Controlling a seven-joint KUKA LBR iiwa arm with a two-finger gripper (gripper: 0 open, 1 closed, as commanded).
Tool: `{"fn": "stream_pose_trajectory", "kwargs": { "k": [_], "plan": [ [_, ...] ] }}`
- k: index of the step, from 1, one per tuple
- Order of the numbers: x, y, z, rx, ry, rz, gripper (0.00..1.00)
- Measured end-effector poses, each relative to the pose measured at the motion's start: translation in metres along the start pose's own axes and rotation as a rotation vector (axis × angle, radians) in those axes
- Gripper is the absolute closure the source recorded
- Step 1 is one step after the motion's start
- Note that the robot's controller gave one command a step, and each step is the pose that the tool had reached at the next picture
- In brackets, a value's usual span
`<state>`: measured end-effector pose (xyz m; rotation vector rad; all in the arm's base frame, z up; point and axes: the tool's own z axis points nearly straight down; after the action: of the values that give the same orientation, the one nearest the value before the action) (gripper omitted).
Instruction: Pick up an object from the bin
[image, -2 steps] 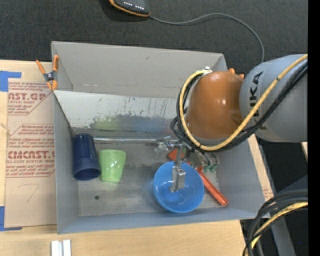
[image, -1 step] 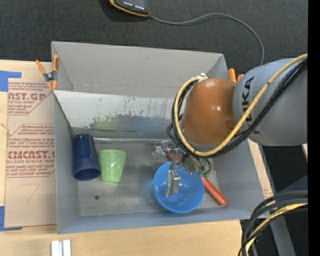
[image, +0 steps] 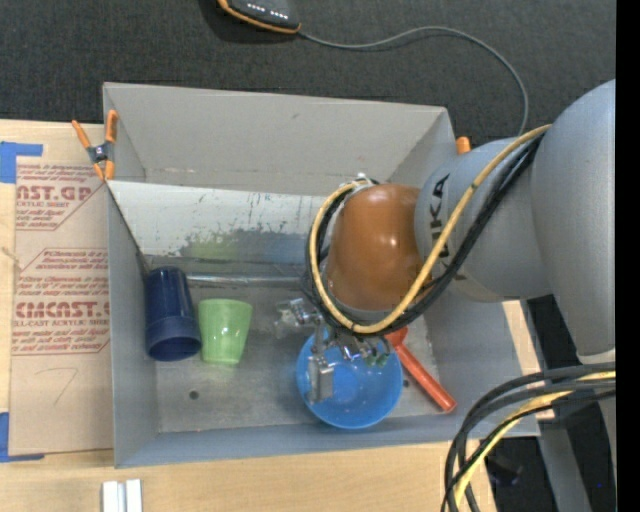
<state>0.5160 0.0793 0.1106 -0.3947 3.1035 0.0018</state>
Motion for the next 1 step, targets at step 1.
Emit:
{"fn": "stream_pose_trajectory", "kwargs": {
  "k": [1],
  "plan": [
    [0.0019,0.0018,0.0132,-0.002,0.003,-0.016,0.0]
  ]
}}
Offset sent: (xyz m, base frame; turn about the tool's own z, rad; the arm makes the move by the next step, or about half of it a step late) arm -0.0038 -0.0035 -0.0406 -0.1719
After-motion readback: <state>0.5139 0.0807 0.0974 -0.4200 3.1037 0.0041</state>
